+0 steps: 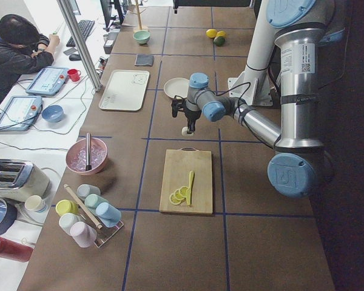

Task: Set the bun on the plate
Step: 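Carry the white bun with the left gripper over the white plate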

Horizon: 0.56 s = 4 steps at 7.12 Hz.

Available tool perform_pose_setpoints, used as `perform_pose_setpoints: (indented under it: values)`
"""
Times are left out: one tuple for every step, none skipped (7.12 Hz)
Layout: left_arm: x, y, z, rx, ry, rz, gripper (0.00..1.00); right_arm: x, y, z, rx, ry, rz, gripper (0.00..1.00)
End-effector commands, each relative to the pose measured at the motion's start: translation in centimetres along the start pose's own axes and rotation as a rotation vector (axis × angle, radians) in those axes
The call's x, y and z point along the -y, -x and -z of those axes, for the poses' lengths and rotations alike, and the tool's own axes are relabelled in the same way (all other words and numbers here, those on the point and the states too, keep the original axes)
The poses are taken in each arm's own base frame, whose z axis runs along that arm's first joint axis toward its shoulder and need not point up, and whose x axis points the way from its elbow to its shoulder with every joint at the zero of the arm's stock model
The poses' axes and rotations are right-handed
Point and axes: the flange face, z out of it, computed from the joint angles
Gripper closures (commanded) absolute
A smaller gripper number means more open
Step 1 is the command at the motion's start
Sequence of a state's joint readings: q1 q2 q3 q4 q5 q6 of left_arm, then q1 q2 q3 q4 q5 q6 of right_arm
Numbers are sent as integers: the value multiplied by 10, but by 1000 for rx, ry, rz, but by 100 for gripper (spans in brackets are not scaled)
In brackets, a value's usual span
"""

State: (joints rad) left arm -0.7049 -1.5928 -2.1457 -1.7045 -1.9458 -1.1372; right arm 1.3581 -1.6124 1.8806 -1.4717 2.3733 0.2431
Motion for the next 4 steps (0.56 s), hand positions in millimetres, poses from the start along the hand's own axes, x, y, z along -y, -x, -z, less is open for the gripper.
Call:
perform_pose_setpoints:
  values:
    - [3,-142,15,7,35,40,71,-49,-68,10,-30,3,19,0]
    - [-3,-205,-4,6,6,74,71,-71,-97,4,-41,23,1,0]
    - [-16,-264,-23,1,4,98,71,-85,-123,-2,-47,40,7,0]
    - [-24,-323,-30,-6,-16,107,71,-95,-149,-9,-23,52,-5,0]
